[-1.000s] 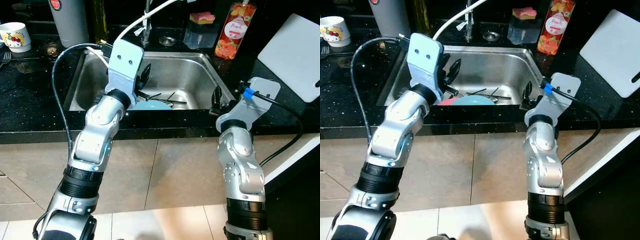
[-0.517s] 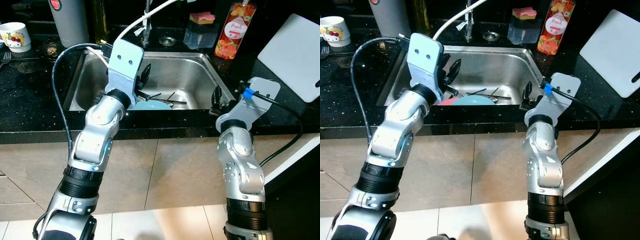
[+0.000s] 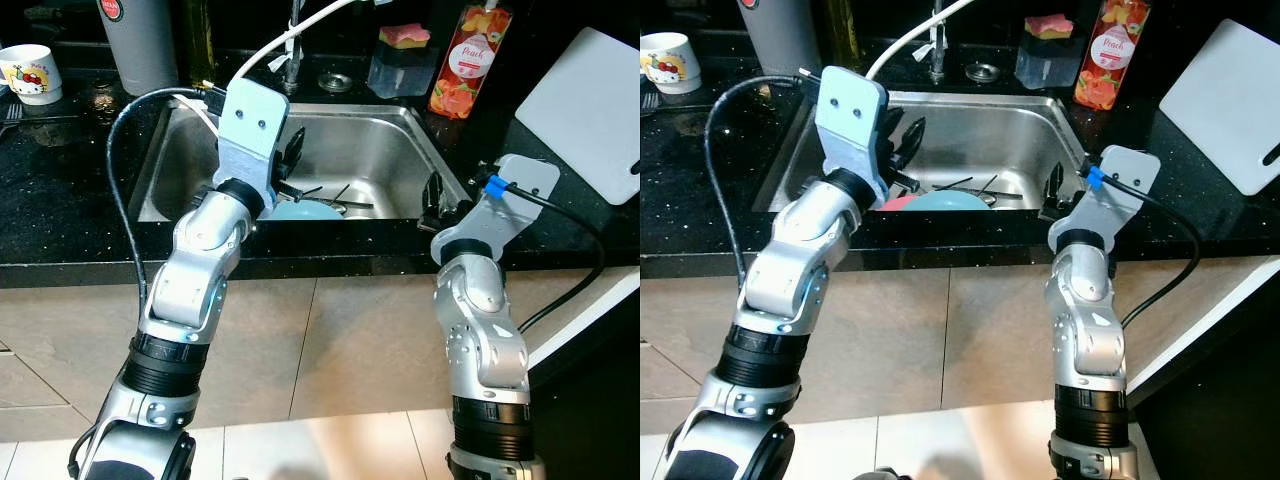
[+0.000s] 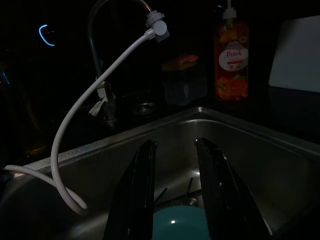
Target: Kitchen organization
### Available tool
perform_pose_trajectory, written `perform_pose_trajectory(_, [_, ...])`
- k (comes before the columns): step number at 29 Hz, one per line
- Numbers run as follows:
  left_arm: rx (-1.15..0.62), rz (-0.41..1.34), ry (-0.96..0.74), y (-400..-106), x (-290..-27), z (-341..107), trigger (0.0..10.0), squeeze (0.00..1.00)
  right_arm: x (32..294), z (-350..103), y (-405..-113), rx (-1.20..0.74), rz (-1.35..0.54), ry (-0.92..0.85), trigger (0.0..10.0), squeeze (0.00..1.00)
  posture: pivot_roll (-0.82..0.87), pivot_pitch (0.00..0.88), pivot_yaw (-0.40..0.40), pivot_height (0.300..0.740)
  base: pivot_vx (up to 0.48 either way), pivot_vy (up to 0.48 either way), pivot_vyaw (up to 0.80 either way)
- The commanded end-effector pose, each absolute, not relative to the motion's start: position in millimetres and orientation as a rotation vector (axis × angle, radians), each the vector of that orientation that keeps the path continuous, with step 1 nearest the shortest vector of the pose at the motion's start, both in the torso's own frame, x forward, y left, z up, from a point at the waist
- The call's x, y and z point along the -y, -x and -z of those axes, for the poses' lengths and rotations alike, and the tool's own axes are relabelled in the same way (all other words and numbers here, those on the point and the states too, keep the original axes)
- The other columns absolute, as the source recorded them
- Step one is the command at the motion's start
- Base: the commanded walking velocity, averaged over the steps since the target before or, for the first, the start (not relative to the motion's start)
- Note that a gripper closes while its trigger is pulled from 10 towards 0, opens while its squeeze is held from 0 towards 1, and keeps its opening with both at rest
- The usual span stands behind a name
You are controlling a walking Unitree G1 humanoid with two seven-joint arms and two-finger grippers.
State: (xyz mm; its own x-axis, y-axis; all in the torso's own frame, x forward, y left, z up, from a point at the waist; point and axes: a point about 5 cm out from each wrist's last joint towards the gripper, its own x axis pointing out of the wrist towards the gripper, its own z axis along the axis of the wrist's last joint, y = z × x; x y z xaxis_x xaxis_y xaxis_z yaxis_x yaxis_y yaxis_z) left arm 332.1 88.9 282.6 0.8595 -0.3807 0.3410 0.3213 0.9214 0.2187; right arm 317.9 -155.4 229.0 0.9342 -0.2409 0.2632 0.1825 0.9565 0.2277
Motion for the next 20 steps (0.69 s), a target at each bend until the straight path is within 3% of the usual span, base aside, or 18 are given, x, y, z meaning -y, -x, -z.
perform_pose_trajectory(1, [0.378, 0.387, -0.142, -330, -86, -280, 10.0, 0.0, 154, -229, -319, 0.283, 0.225, -0.185, 10.0, 0.0, 0.23, 0.035, -0.047, 0.74, 0.0, 0.0, 0.0])
perform_pose_trajectory(9, [0.312, 0.436, -0.193, -323, -77, -258, 10.0, 0.0, 152, -208, -318, 0.207, 0.233, -0.113, 10.0, 0.0, 0.22, 0.024, -0.052, 0.74, 0.0, 0.0, 0.0])
perform_pose_trajectory(20, [0.358, 0.431, -0.274, -303, -88, -235, 10.0, 0.0, 155, -174, -296, 0.143, 0.237, -0.097, 10.0, 0.0, 0.21, 0.015, -0.074, 0.74, 0.0, 0.0, 0.0])
